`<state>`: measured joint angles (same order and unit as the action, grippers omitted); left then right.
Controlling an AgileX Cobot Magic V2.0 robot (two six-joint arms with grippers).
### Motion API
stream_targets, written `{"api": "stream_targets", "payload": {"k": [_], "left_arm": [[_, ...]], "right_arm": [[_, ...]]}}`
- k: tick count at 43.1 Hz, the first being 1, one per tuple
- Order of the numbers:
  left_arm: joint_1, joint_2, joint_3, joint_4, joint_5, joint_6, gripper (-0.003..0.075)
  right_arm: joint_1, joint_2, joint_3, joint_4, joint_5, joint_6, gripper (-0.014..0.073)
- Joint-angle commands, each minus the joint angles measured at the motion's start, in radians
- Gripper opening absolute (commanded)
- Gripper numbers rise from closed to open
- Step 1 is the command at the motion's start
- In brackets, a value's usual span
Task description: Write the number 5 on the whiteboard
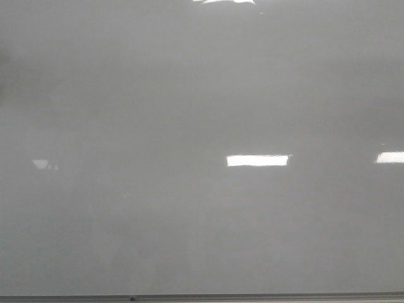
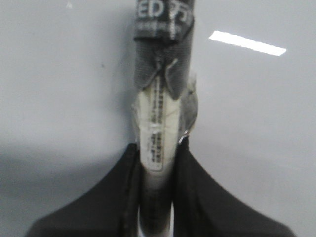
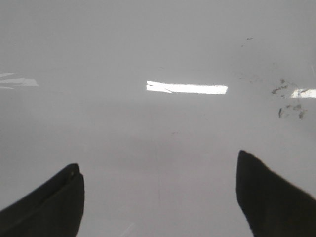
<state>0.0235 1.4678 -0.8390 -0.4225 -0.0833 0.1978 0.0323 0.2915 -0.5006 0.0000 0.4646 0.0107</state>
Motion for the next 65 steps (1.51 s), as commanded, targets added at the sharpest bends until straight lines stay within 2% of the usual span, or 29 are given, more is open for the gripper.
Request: {"api": "stream_targets", "payload": {"k": [1, 4, 10, 15, 18, 22, 29, 31, 40, 49, 57, 65], "left_arm": [[0.000, -0.033, -0.038, 0.055, -0.004, -0.003, -0.0020], [-0.013, -0.062, -0.055, 0.089, 0.100, -0.003, -0.0020], [-0.092, -0.111, -0.139, 0.157, 0.435, 0.024, -0.0020], [-0.205, -0.115, -0.229, 0.161, 0.680, 0.196, -0.0020], [-0.293, -0.115, -0.262, 0.161, 0.778, 0.307, -0.0020], [-0.397, -0.115, -0.291, 0.166, 0.842, 0.424, -0.0020], [-0.579, -0.115, -0.302, 0.228, 0.901, 0.659, -0.0020], [-0.622, -0.115, -0.304, 0.257, 0.904, 0.663, -0.0020], [-0.773, -0.115, -0.306, 0.345, 0.906, 0.663, -0.0020], [-0.828, -0.115, -0.306, 0.352, 0.906, 0.663, -0.0020], [-0.827, -0.115, -0.306, 0.352, 0.908, 0.663, -0.0020], [-0.827, -0.115, -0.306, 0.352, 0.906, 0.663, -0.0020]], "right_arm": [[-0.004, 0.018, -0.036, 0.000, -0.080, -0.005, 0.0640], [-0.004, 0.018, -0.036, 0.000, -0.080, -0.005, 0.0640], [-0.004, 0.018, -0.036, 0.000, -0.080, -0.005, 0.0640], [-0.004, 0.018, -0.036, 0.000, -0.075, -0.005, 0.0640], [-0.004, 0.021, -0.036, 0.000, -0.061, -0.011, 0.0640], [-0.002, 0.038, -0.043, 0.005, -0.042, -0.011, 0.0640], [0.048, 0.128, -0.095, 0.035, 0.034, -0.056, 0.0640], [0.078, 0.160, -0.113, 0.064, 0.062, -0.096, 0.0640], [0.304, 0.374, -0.224, 0.269, 0.150, -0.436, 0.0640], [0.533, 0.596, -0.333, 0.309, 0.171, -0.594, 0.0640], [0.665, 0.764, -0.399, 0.309, 0.101, -0.634, 0.0640], [0.744, 0.868, -0.443, 0.309, 0.021, -0.642, 0.0640]]}}
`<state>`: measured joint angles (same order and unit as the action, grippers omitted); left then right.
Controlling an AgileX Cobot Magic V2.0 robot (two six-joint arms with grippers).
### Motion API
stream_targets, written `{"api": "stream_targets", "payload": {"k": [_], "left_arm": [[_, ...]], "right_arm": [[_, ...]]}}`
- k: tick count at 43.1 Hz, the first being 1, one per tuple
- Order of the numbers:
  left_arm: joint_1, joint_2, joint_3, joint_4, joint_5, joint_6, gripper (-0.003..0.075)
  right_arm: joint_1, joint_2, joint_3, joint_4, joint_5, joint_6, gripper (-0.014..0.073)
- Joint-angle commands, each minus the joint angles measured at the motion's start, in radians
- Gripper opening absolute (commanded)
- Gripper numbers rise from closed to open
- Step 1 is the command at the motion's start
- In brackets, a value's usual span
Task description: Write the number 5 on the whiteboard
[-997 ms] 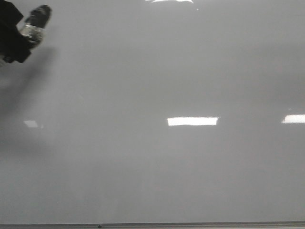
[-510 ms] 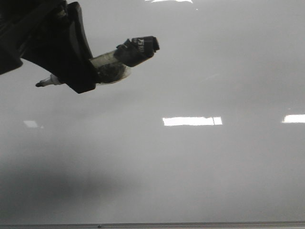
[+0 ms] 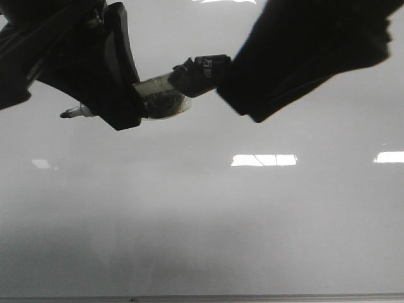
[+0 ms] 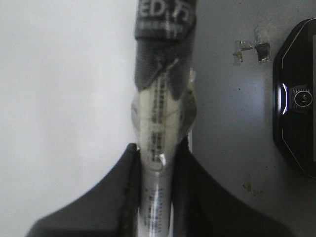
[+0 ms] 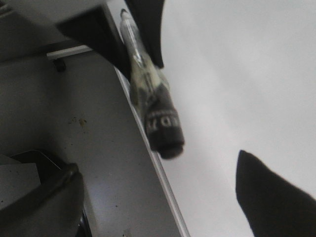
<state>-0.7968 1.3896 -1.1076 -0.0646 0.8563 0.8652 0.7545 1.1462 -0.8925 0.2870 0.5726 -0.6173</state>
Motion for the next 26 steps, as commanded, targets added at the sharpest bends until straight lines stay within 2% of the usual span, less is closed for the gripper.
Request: {"api": "stream_targets", "payload": {"k": [1, 8, 12, 18, 26], "left_arm": [[-0.007, -0.037, -0.037, -0.006, -0.034, -0.005, -0.0020], [-0.007, -0.037, -0.037, -0.008, -0.037, -0.005, -0.0020], [-0.007, -0.037, -0.037, -0.017, -0.047, -0.005, -0.0020], [-0.007, -0.037, -0.037, -0.043, -0.053, -0.005, -0.0020], [-0.007, -0.037, -0.037, -0.080, -0.081, -0.005, -0.0020]], "right_arm": [[0.025, 0.021, -0.056, 0.022, -0.092, -0.014, 0.0640], [0.032, 0.057, -0.095, 0.022, -0.097, -0.015, 0.0639], [0.032, 0.067, -0.102, 0.022, -0.095, -0.015, 0.0595], [0.032, 0.071, -0.102, 0.022, -0.091, -0.015, 0.0451], [0.032, 0.071, -0.102, 0.022, -0.084, -0.015, 0.0165]]}}
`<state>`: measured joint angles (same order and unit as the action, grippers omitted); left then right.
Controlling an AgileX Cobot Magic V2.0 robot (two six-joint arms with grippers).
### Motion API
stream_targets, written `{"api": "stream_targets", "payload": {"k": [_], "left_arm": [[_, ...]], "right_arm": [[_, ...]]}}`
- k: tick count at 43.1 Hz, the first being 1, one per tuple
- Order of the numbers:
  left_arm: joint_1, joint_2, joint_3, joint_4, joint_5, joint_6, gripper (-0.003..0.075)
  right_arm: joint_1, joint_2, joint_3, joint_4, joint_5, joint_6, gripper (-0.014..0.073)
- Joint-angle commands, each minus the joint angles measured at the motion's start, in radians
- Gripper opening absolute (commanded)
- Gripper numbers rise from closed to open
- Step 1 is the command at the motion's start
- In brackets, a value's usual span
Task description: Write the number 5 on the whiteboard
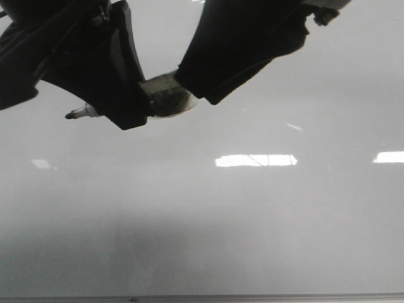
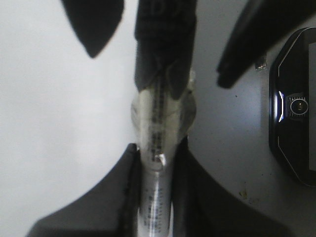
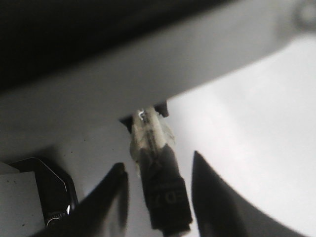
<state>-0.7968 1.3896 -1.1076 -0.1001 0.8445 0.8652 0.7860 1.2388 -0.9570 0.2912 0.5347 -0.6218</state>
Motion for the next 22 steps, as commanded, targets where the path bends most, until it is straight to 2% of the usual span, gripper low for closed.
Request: {"api": "stream_targets", "payload": {"k": [1, 7, 14, 17, 20, 22], "left_arm": [[-0.007, -0.037, -0.037, -0.054, -0.079, -0.005, -0.0020], [-0.007, -0.037, -0.037, -0.072, -0.097, -0.005, -0.0020], [-0.007, -0.037, -0.037, -0.072, -0.116, -0.016, -0.0002], [-0.007, -0.037, -0.037, -0.072, -0.133, -0.024, 0.0077], [-0.007, -0.037, -0.037, -0.072, -0.143, -0.029, 0.0210], [-0.007, -0.037, -0.037, -0.068, -0.154, -0.047, 0.0341]], "right_arm": [[0.001, -0.022, -0.038, 0.017, -0.044, -0.011, 0.0118], [0.001, -0.022, -0.038, 0.017, -0.035, -0.011, -0.0078], [0.001, -0.022, -0.038, 0.013, -0.028, -0.011, -0.0071], [-0.005, -0.024, -0.038, 0.005, -0.026, -0.011, -0.0071], [-0.017, -0.033, -0.036, -0.003, -0.014, -0.011, -0.0071], [-0.031, -0.046, -0.032, -0.004, 0.001, -0.010, -0.0070]]}}
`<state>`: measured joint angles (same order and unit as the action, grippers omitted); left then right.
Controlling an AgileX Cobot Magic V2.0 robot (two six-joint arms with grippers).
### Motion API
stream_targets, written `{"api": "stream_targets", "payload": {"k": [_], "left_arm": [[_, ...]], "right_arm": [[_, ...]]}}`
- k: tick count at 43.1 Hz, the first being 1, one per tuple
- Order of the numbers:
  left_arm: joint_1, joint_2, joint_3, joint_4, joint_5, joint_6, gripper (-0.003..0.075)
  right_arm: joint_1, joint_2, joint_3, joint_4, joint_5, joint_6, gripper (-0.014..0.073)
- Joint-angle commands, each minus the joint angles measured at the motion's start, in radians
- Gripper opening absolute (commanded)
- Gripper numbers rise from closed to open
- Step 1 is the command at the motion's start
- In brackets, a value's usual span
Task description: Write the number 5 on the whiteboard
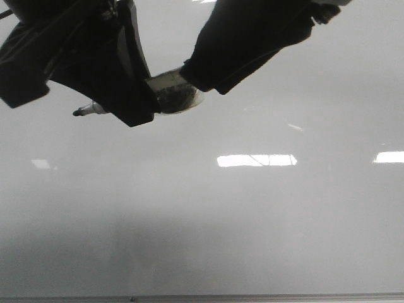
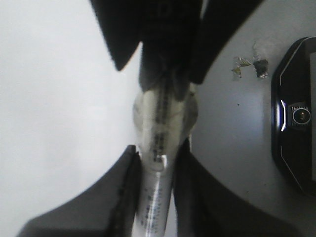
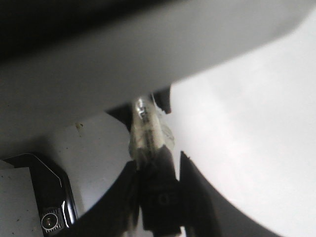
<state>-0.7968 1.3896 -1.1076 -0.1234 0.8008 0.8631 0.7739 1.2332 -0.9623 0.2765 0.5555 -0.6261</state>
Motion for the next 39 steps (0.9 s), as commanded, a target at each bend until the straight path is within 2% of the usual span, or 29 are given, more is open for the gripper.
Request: {"api": "stream_targets", "payload": {"k": [1, 4, 7, 9, 17, 20, 23, 31, 34, 39], "left_arm": [[-0.007, -0.037, -0.037, -0.045, -0.113, -0.047, 0.0398], [-0.007, -0.037, -0.037, -0.045, -0.118, -0.047, 0.0563], [-0.007, -0.037, -0.037, -0.045, -0.118, -0.047, 0.0657], [-0.007, -0.037, -0.037, -0.045, -0.118, -0.047, 0.0674], [-0.007, -0.037, -0.037, -0.045, -0.113, -0.047, 0.0666], [-0.007, -0.037, -0.037, -0.045, -0.111, -0.047, 0.0620], [-0.007, -0.037, -0.037, -0.045, -0.111, -0.047, 0.0512], [-0.007, -0.037, -0.037, -0.063, -0.105, -0.047, 0.0112], [-0.007, -0.037, -0.037, -0.063, -0.105, -0.047, -0.0006], [-0.007, -0.037, -0.037, -0.063, -0.105, -0.047, -0.0020]], "right_arm": [[-0.026, -0.053, -0.016, 0.010, -0.017, -0.006, -0.0069], [-0.049, -0.094, 0.023, 0.010, -0.028, -0.003, -0.0065], [-0.088, -0.147, 0.077, 0.010, -0.031, 0.007, -0.0065], [-0.123, -0.180, 0.111, 0.010, -0.032, 0.016, -0.0065], [-0.311, -0.355, 0.240, 0.017, -0.067, 0.071, -0.0065], [-0.365, -0.405, 0.256, 0.025, -0.082, 0.088, -0.0065], [-0.403, -0.432, 0.261, 0.030, -0.089, 0.095, -0.0065], [-0.422, -0.436, 0.261, 0.030, -0.105, 0.095, -0.0066], [-0.422, -0.436, 0.261, 0.030, -0.119, 0.095, -0.0066], [-0.422, -0.436, 0.261, 0.031, -0.154, 0.094, -0.0066]]}}
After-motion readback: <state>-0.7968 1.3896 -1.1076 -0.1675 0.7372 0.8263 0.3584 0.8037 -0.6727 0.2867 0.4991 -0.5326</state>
